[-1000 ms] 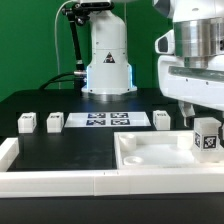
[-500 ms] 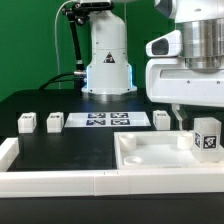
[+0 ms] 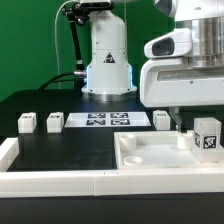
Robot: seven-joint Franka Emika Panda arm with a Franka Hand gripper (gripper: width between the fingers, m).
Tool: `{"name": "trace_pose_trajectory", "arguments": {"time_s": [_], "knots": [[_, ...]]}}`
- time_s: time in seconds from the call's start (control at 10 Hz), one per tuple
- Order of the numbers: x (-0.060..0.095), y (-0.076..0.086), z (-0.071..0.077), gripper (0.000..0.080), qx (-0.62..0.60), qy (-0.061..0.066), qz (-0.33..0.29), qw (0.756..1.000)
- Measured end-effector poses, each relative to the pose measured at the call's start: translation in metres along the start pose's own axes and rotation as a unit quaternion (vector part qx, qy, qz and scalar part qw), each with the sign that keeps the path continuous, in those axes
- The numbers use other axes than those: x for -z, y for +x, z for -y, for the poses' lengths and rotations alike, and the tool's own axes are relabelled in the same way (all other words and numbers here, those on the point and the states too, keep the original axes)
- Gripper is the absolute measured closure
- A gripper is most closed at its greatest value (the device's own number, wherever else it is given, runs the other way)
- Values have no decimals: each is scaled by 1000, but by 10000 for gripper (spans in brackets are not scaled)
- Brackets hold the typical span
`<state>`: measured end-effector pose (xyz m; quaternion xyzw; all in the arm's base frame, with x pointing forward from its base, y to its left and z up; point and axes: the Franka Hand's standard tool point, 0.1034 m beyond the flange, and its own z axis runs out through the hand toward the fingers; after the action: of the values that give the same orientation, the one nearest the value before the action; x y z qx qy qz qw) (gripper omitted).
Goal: Assemble square table
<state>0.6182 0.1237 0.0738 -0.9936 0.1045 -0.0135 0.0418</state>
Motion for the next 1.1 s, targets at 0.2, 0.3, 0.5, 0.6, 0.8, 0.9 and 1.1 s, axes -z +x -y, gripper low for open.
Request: {"name": "trace_pose_trajectory", "arguments": {"time_s": [0.2,0.3,0.5,0.6,0.8,0.9,1.1], "knots": [[0,0,0,150,64,-8,-2,998],[0,1,-1,159,72,-8,-2,997],[0,1,-1,322,73,-8,-2,997],[0,1,-3,495,72,-8,-2,997],[0,2,-4,508,67,-9,-2,998],[0,2,-5,508,54,-9,-3,998],[0,2,-4,508,24,-7,-3,1000]]}}
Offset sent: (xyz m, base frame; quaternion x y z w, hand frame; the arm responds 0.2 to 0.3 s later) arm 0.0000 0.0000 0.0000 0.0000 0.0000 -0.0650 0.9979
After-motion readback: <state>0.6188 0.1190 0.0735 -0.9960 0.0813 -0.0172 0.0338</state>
